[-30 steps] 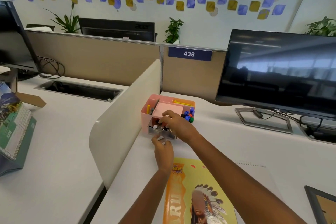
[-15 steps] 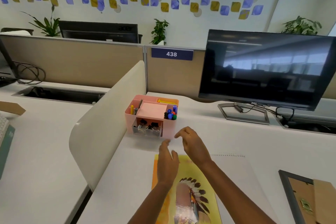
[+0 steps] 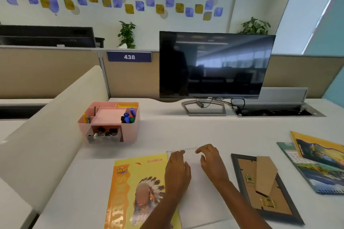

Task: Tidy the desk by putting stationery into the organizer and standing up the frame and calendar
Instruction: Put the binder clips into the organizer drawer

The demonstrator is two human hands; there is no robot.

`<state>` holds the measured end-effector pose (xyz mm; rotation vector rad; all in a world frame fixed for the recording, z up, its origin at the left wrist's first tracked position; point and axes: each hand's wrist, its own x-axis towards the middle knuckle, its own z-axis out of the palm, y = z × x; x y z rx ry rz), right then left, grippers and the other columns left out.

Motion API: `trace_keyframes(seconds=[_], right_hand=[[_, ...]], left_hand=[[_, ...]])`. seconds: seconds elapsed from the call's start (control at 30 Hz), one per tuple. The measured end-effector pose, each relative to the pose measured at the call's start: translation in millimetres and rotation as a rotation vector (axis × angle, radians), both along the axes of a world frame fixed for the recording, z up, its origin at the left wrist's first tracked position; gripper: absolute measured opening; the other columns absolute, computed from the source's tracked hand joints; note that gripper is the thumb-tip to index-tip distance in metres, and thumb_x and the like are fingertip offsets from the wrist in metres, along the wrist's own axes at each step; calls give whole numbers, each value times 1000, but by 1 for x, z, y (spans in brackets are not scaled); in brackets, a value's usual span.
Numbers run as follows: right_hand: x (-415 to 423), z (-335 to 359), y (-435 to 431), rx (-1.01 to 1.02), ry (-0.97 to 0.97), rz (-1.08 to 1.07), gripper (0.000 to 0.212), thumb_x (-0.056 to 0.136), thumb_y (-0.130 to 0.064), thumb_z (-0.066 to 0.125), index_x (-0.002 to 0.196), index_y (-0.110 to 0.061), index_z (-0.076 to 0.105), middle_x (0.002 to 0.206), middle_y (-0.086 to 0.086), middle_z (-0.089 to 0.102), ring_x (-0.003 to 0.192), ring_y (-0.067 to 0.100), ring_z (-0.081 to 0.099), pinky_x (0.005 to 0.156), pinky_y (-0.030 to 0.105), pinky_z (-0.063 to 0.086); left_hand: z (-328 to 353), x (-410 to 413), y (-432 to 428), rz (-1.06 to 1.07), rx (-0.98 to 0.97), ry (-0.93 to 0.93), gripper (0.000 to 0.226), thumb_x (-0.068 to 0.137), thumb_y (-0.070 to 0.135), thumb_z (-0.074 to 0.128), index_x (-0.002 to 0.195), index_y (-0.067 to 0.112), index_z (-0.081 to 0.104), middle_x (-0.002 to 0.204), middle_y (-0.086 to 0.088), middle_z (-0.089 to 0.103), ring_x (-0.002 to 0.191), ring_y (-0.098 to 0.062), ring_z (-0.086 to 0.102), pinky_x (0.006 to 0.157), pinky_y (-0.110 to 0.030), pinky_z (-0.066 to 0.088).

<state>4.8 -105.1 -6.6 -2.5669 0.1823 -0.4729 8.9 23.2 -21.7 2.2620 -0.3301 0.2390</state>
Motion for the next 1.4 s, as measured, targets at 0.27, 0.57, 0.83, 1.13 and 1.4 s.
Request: trace_keyframes(seconds=[0.27, 0.57, 0.83, 1.13, 1.4], right_hand=[[-56, -5, -79, 23, 8, -223, 23, 87, 5, 49, 101, -2, 65, 110, 15, 62, 102, 25, 56, 84, 19, 41], [-123, -7, -156, -123, 112, -529, 23, 75, 4, 65, 96, -6, 68, 104, 17, 66, 96, 33, 61, 85, 43, 50], [-177, -14, -196, -193, 506, -982, 46, 90, -23, 45, 134, -25, 32, 147, 10, 28, 137, 34, 20, 103, 67, 23], [-186, -19, -207, -77, 402, -835, 35, 90, 3, 37, 122, -5, 46, 124, 16, 46, 115, 28, 44, 90, 32, 46], [-158, 8, -185, 66, 174, -626, 24, 87, -8, 57, 111, -1, 59, 115, 21, 56, 103, 30, 57, 84, 32, 49]], left_hand=[[-1, -31, -75, -197, 125, 21, 38, 93, 19, 42, 130, 12, 48, 135, -10, 48, 126, -26, 45, 105, -37, 39], [-3, -59, -137, -368, 219, 45, 70, 84, 40, 8, 130, 7, 49, 134, -16, 48, 123, -33, 47, 100, -42, 43], [-8, -73, -168, -453, 317, 54, 60, 82, 33, 20, 117, 4, 60, 125, -21, 56, 116, -40, 53, 91, -45, 50], [-8, -71, -168, -443, 307, 48, 46, 82, 25, 31, 106, 5, 64, 109, -17, 63, 95, -35, 63, 76, -42, 57], [-3, -53, -143, -347, 295, -50, 40, 92, 21, 36, 123, 6, 54, 128, -20, 53, 119, -38, 50, 97, -43, 45]])
